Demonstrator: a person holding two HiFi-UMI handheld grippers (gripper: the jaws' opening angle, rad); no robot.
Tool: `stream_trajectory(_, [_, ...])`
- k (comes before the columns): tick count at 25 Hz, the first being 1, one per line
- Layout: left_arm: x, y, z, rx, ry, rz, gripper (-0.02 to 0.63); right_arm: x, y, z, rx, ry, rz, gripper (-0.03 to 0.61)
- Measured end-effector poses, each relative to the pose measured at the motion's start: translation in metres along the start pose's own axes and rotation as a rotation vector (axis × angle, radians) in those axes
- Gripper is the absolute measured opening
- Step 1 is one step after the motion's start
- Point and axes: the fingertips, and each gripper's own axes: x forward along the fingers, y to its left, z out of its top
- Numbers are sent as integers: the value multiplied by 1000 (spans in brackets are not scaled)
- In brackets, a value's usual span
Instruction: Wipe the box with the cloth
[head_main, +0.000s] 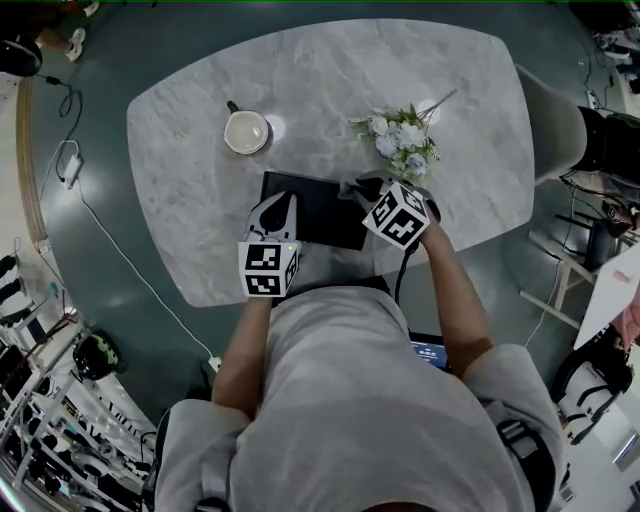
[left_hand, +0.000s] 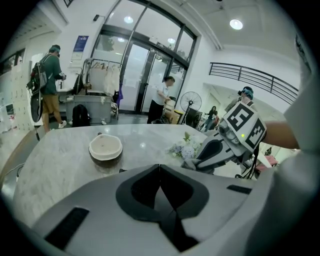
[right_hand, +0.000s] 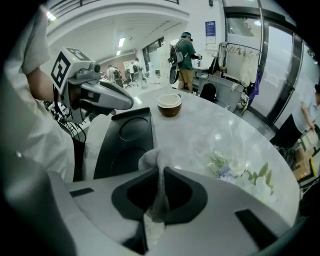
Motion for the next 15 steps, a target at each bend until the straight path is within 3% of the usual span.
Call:
stream_trajectory(4, [-4,7,-1,-7,1,14,23,5,-1,9,30,-1,47,44])
stream_trajectory(15, [-26,36,-15,-51,-10,62,23,26,9,51,-26,-19,3,43])
